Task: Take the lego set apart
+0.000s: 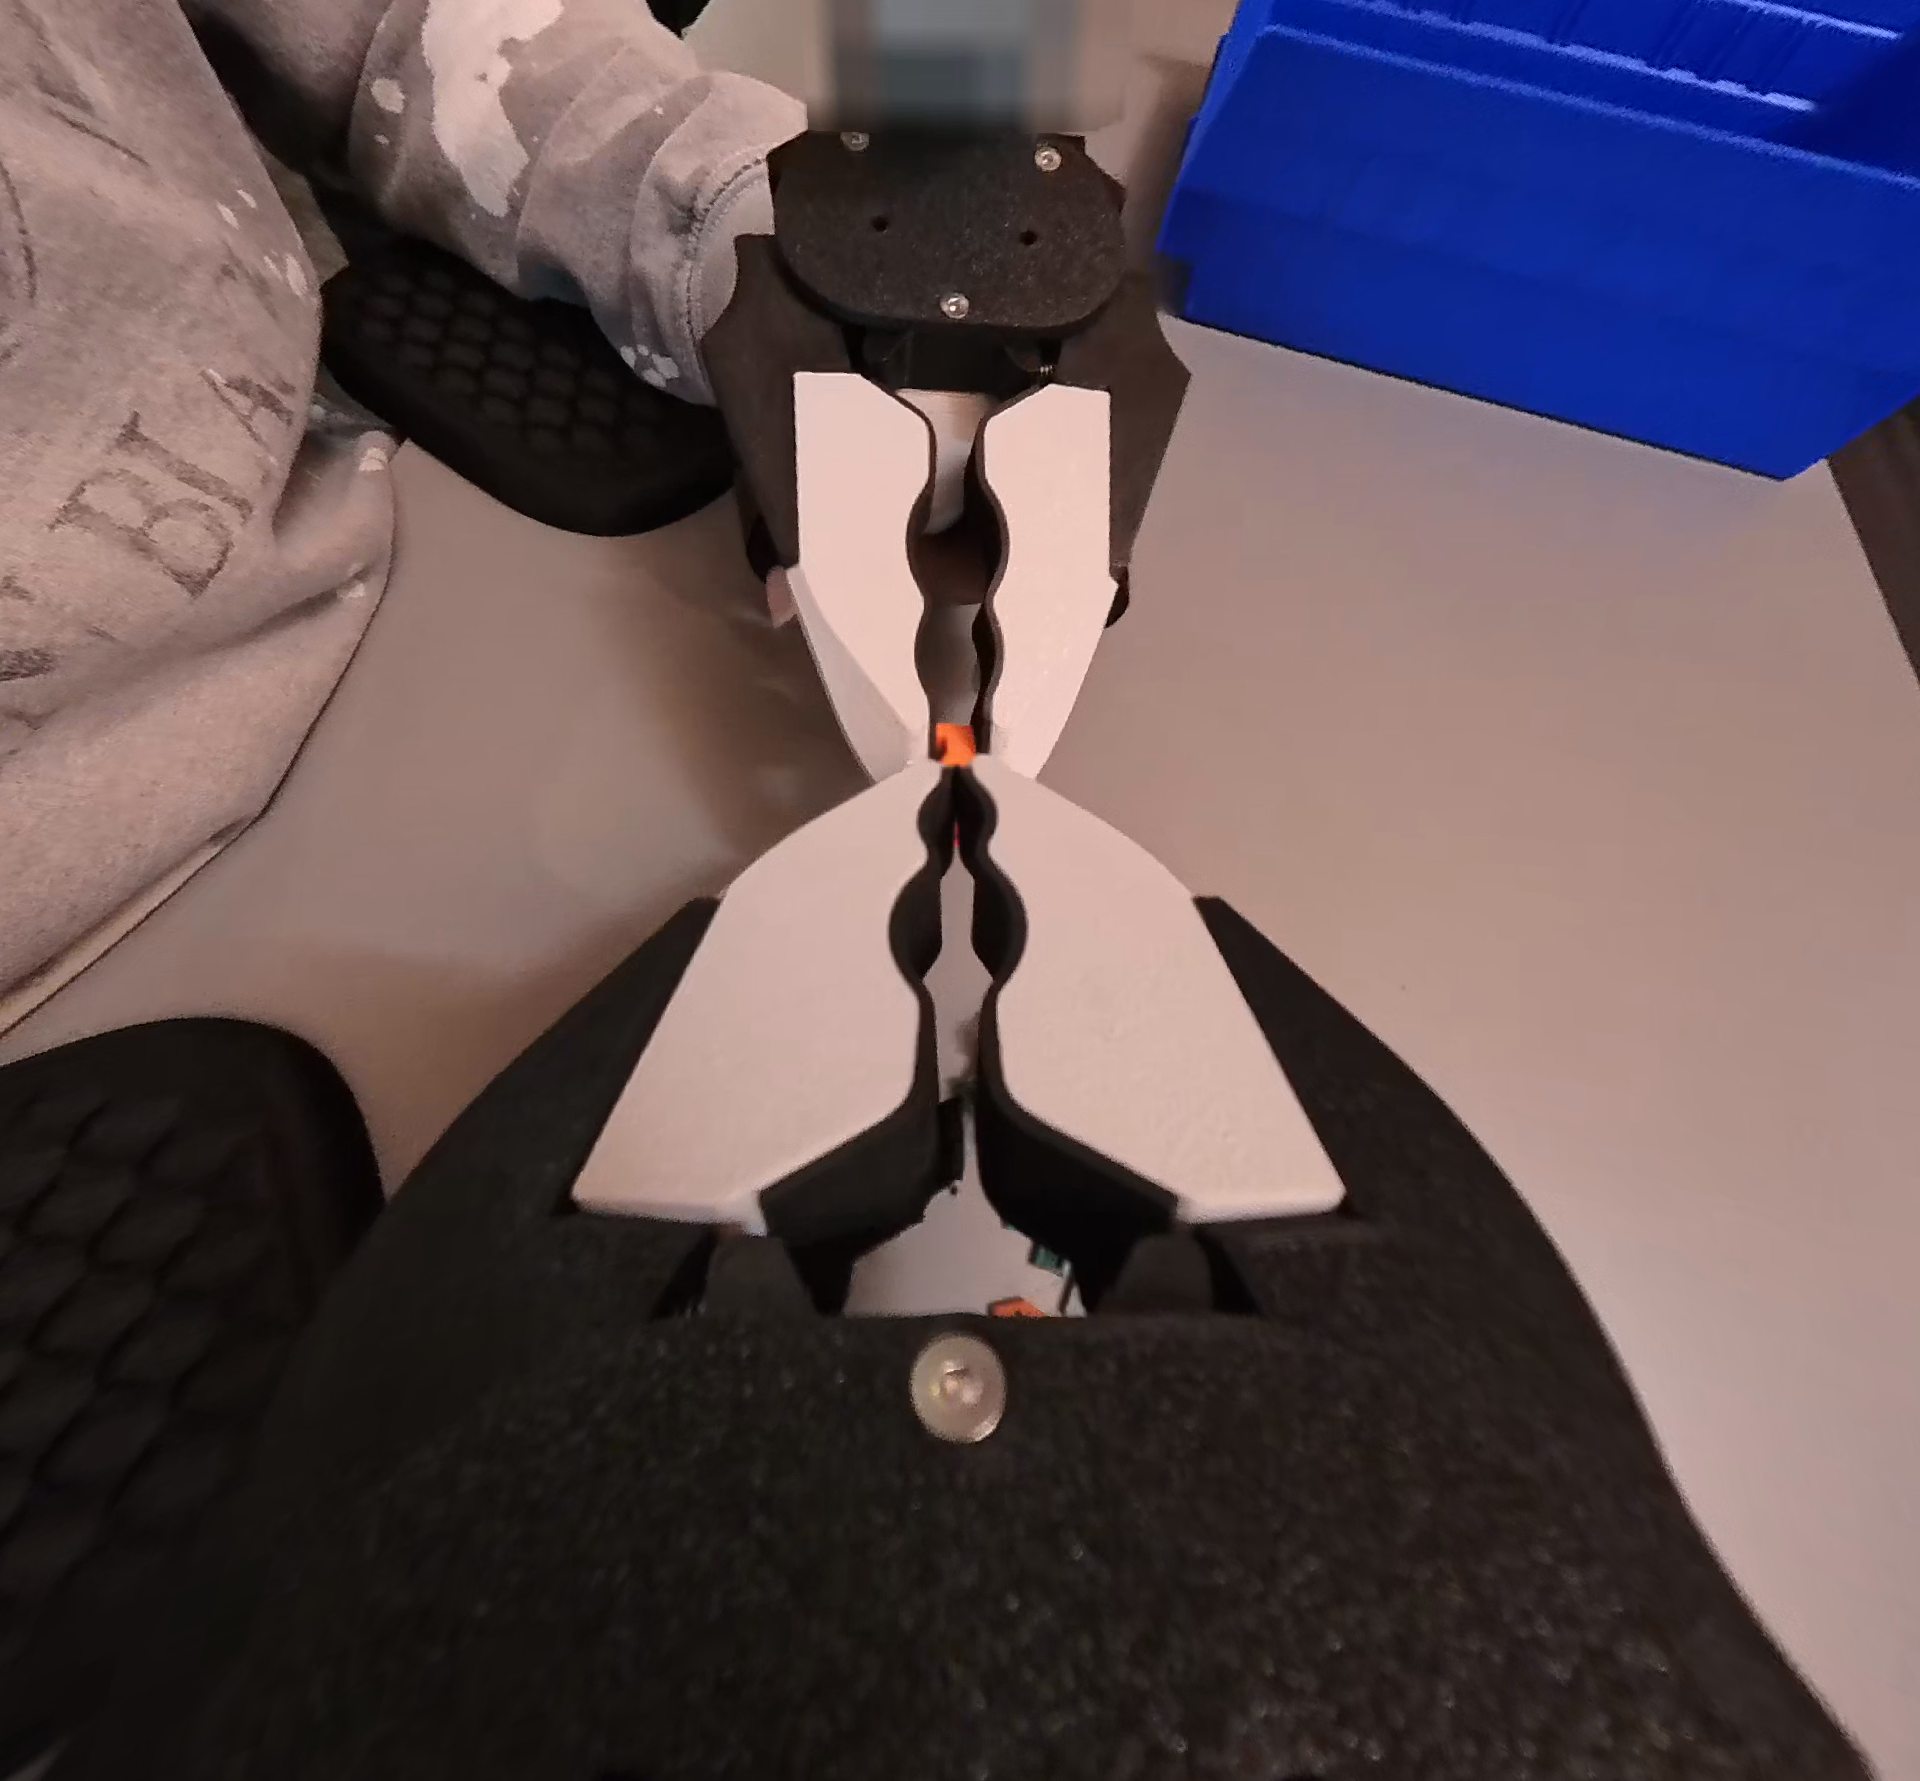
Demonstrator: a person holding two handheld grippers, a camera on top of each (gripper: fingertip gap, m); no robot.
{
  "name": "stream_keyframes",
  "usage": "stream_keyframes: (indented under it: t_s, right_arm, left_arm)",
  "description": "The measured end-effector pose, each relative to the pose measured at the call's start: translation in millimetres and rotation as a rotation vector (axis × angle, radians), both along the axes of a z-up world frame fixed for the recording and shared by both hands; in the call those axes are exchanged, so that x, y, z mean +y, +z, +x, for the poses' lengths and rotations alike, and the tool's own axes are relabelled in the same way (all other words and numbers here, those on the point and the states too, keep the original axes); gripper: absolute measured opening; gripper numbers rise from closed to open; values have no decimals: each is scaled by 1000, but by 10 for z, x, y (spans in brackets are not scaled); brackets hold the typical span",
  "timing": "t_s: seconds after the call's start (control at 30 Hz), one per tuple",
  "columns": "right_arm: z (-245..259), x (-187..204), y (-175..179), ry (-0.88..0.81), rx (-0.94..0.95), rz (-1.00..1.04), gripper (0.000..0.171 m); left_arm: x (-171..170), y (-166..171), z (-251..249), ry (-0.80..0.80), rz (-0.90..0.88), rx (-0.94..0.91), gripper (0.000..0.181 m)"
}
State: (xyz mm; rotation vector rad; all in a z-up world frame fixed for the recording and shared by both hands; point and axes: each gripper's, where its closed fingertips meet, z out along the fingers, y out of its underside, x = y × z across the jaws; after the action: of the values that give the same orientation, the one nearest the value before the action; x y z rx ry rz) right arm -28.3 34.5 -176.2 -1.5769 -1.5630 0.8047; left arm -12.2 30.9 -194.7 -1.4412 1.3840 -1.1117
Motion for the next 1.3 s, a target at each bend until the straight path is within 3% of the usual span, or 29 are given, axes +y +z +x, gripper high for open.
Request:
stream_keyframes:
  t_s: [0.17,0.33,0.87,1.3]
  right_arm:
    - [75,70,25,-34,5,21,0]
    - [53,29,-22,-12,0,0,12]
    - [-38,-8,-99,10,25,-14,4]
    - [90,-51,-226,29,-88,-76,4]
  left_arm:
    - [53,54,-11,27,-16,-25,8]
    - [63,53,-30,42,20,-17,8]
    - [14,10,-62,-3,60,15,8]
    - [-28,-65,-47,-27,79,52,8]
